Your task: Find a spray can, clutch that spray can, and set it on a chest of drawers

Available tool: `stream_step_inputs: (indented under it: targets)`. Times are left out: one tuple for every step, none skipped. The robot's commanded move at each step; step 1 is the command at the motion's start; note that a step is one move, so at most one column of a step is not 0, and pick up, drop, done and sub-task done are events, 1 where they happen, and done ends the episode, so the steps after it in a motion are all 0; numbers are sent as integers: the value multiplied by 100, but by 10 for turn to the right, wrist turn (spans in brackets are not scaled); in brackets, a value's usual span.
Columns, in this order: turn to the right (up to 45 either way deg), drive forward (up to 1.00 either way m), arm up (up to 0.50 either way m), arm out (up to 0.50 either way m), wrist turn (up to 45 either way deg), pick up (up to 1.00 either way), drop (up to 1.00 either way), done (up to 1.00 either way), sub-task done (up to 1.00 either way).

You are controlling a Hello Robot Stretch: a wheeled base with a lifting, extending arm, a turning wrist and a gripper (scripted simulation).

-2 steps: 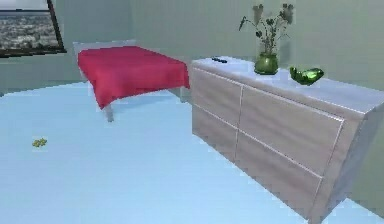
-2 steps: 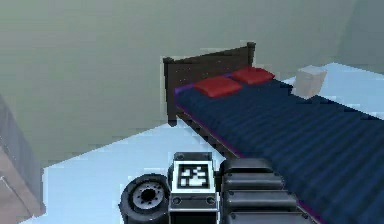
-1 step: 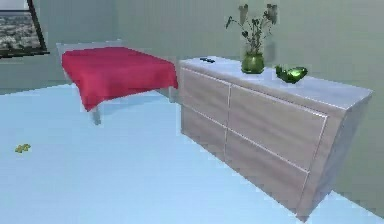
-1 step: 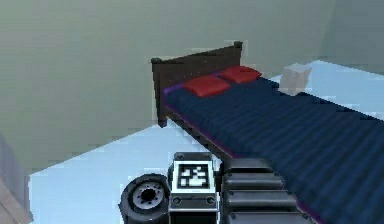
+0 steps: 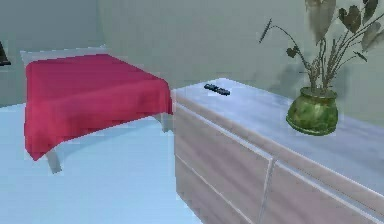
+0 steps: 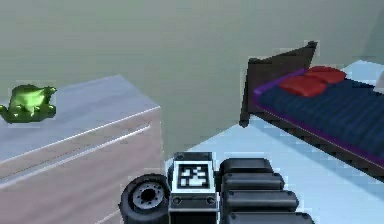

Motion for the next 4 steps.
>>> stream_step_inputs:
  targets:
    - [0, 50, 0, 0, 0, 0, 0, 0, 0]
    - [-450, 0, 0, 0, 0, 0, 0, 0, 0]
    - [-240, 0, 0, 0, 0, 0, 0, 0, 0]
    - [450, 0, 0, 0, 0, 0, 0, 0, 0]
